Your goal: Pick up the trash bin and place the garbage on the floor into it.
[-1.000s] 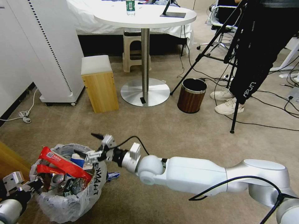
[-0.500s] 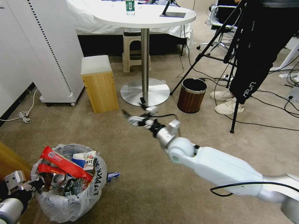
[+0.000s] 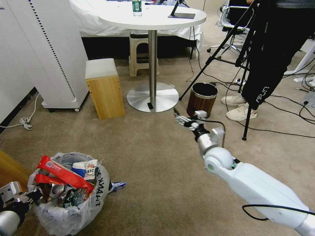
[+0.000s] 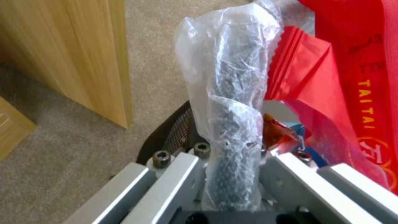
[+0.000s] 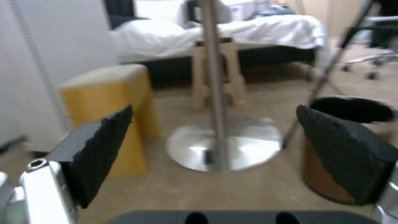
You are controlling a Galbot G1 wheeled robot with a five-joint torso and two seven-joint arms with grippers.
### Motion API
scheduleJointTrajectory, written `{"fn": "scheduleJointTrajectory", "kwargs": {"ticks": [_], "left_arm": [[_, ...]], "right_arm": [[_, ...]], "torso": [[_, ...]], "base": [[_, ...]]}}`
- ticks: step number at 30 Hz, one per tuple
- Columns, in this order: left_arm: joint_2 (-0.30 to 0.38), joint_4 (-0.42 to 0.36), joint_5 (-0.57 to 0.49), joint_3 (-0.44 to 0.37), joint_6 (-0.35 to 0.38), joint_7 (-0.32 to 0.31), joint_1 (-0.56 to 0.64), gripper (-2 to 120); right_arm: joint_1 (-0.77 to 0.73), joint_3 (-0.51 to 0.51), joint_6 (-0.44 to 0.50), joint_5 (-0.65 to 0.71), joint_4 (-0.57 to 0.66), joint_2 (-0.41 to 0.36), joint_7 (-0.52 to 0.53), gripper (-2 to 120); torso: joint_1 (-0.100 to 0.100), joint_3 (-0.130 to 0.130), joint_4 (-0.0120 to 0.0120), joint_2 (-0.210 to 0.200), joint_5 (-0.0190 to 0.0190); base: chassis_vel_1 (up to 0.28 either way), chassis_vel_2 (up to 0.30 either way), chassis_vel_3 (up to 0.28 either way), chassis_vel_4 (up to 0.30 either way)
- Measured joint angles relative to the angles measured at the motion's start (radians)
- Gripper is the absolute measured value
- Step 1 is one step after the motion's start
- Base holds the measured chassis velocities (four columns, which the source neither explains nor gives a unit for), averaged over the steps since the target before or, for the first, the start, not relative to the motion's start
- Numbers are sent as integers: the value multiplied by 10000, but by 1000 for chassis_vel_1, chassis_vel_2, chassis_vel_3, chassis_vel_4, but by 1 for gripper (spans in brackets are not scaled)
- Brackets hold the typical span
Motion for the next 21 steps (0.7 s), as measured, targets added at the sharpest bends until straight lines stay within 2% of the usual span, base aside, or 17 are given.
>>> {"fn": "scheduleJointTrajectory", "kwargs": {"ticks": [9,21], "left_arm": [[58,-69,-197,-125,14,-59,107,1],[50,218,-349,-474,2,-102,176,1]], "right_arm": [[-724,720,-236,-449,-53,-117,354,100],[-785,791,-323,-487,-122,-53,514,100]], "torso": [[0,0,0,0,-1],[0,0,0,0,-2]], "base": [[0,0,0,0],[0,0,0,0]]}}
